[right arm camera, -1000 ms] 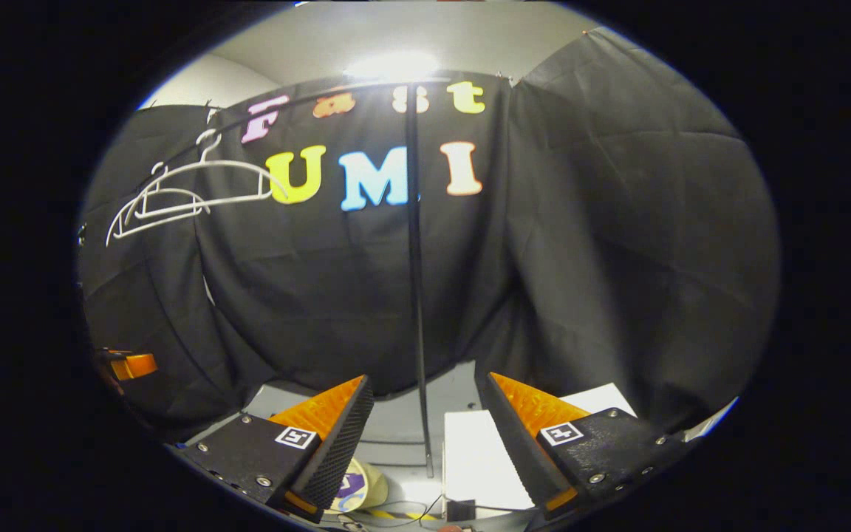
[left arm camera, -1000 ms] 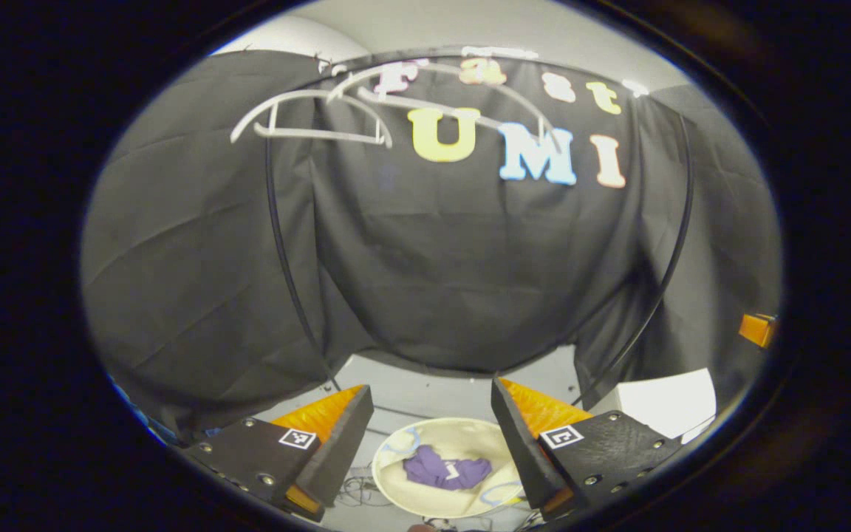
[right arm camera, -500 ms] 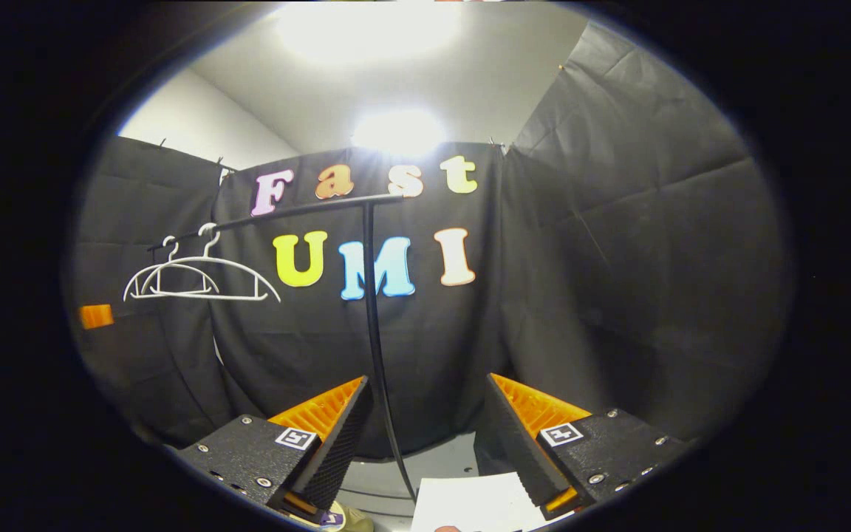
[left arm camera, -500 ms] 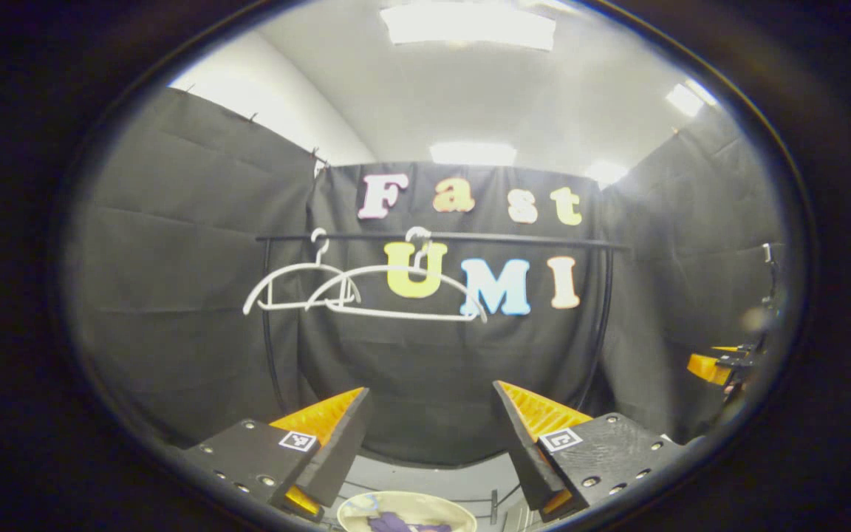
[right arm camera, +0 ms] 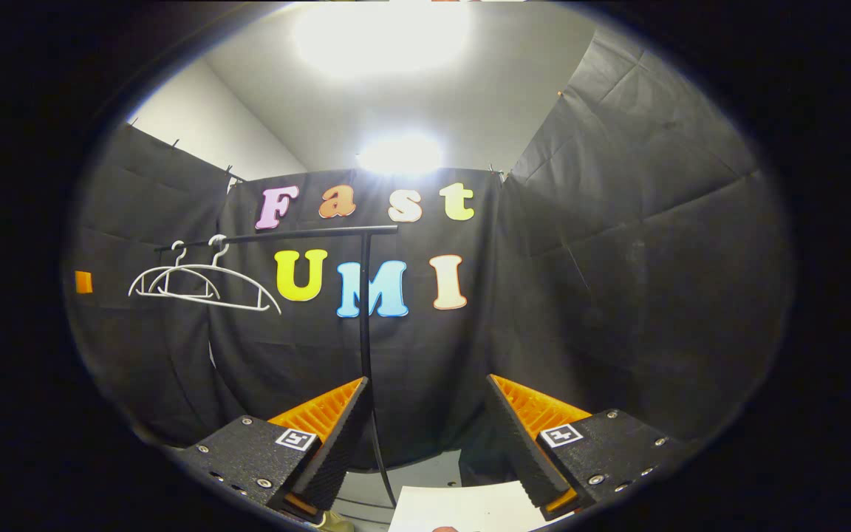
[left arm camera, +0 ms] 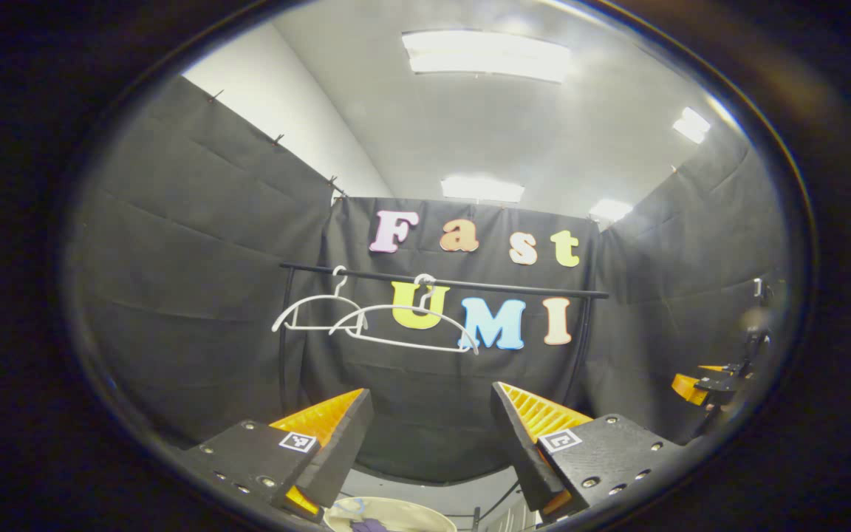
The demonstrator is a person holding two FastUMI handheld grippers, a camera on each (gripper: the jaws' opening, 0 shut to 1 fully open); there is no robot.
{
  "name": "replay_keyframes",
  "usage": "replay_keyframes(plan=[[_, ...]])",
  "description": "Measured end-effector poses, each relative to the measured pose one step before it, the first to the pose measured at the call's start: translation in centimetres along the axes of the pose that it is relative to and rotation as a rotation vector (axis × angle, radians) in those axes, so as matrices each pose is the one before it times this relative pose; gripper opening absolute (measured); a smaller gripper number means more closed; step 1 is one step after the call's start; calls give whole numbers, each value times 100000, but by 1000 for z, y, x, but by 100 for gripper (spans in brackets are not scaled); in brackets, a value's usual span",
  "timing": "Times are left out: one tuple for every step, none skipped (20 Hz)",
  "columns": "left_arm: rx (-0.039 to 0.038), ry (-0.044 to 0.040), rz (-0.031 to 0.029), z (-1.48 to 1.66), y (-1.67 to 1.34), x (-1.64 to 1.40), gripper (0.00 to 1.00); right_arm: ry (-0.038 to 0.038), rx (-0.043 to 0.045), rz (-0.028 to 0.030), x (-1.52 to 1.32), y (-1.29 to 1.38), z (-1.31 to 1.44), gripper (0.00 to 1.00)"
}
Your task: Grasp the clothes on the hanger with both hands and then place them into the laundry hamper below.
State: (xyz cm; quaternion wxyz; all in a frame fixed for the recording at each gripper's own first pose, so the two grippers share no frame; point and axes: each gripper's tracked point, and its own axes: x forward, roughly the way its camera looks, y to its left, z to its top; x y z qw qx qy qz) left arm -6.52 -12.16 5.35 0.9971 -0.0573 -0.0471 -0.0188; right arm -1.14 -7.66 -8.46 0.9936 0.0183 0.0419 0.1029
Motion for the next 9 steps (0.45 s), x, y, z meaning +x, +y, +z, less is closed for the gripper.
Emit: replay_keyframes(plan=[[-498, -578, 585, 166, 701, -302, 95, 498, 237, -645, -169, -105, 73, 94], [-4, -369, 700, 177, 891, -268, 95, 88, 658, -443, 30, 227, 193, 94], [102, 0, 307, 199, 692, -182, 95, -297, 785, -462, -8, 461, 224, 92], [-45, -13, -10, 116, 563, -433, 95, -235, 992, -254, -11, 417, 401, 94], [-362, 338, 128, 75, 587, -247, 95, -360, 1194, 336, -57, 644, 341, 94], [-581, 399, -147, -51, 548, -249, 95, 68, 1357, 448, -78, 551, 241, 94], [-433, 443, -68, -2, 371, -145, 95, 140, 1158, 442, -105, 449, 37, 94], [-171, 689, 174, -40, 362, -20, 95, 4, 920, -32, -181, 226, 91, 94], [249, 885, 453, -125, 363, 43, 95, 62, 590, -221, -107, -24, -65, 94]])
